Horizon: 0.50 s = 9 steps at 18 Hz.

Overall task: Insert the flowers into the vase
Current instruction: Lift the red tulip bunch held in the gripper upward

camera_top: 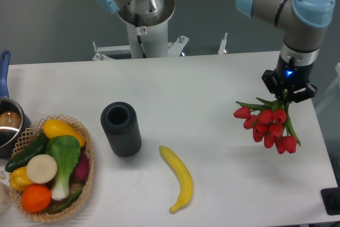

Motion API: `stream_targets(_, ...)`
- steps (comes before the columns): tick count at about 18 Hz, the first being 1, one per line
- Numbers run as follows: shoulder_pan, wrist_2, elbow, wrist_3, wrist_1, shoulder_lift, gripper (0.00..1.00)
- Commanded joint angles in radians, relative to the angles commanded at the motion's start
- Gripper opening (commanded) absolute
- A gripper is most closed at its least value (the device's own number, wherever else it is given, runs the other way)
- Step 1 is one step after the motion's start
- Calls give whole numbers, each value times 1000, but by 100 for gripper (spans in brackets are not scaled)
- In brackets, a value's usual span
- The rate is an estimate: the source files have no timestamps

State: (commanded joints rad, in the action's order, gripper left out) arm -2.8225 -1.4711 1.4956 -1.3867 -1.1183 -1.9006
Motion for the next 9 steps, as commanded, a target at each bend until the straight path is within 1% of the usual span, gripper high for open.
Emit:
stream_targets(4, 2, 15, 9, -2, 0, 5, 0)
stream_targets(7, 0, 93, 11, 0, -2, 26, 0)
stream_targets(9, -3, 147, 24, 0, -17, 60, 0)
